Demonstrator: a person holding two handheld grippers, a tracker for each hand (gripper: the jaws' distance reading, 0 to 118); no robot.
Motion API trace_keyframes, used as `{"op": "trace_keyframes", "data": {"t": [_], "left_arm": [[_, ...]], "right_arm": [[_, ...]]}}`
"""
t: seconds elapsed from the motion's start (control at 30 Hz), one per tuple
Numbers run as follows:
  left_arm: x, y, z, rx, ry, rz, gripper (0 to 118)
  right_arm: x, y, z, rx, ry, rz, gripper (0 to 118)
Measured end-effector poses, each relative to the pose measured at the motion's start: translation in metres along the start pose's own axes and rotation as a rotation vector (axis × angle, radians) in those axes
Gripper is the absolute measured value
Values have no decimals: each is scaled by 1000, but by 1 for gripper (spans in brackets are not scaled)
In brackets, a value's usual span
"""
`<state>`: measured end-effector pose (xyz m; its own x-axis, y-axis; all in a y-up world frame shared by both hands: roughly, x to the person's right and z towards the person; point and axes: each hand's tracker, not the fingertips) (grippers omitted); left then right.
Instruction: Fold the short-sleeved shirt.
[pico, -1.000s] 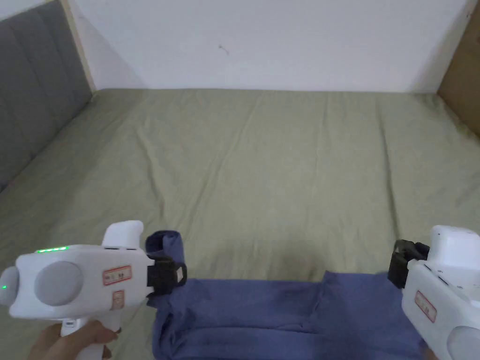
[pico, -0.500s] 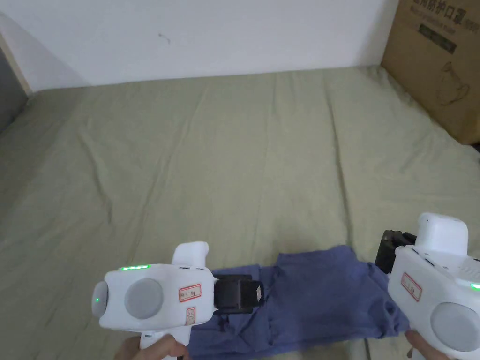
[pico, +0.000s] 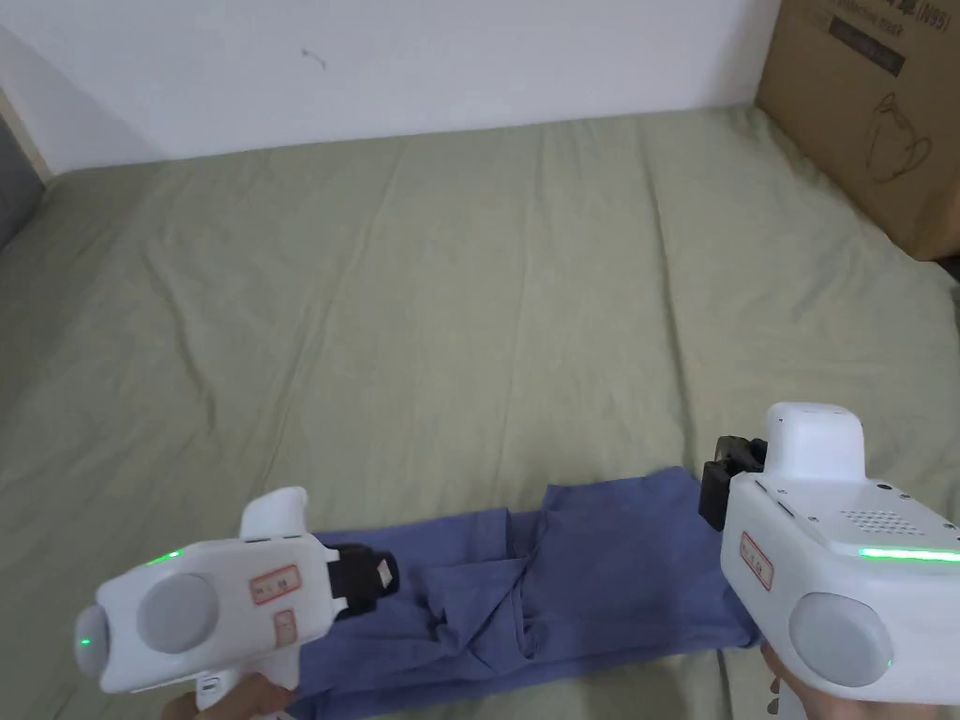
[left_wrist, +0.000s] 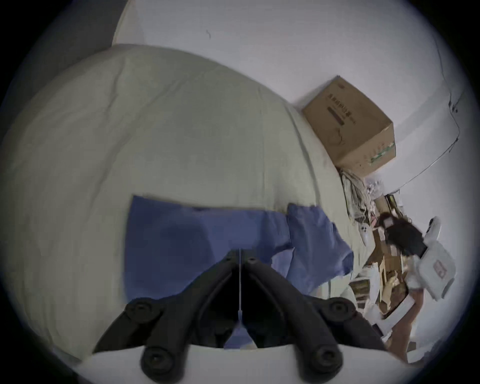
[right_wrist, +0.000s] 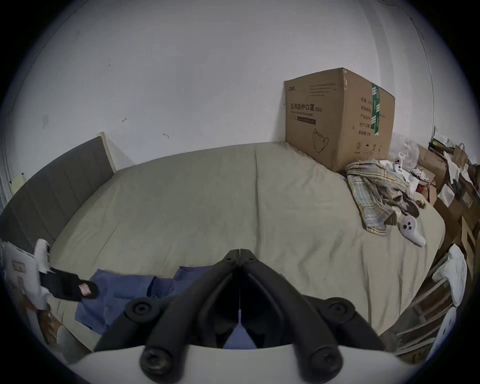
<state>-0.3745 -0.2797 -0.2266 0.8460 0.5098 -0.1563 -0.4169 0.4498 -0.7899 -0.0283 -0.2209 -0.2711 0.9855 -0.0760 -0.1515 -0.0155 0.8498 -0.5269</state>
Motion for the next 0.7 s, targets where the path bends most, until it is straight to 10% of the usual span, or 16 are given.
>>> {"op": "trace_keyframes", "data": {"t": [0.7], "left_arm": [[71,-42,-52,-189,-145,-117,1]], "right_arm": [[-3,-5,8,-15,3,29,1]]}}
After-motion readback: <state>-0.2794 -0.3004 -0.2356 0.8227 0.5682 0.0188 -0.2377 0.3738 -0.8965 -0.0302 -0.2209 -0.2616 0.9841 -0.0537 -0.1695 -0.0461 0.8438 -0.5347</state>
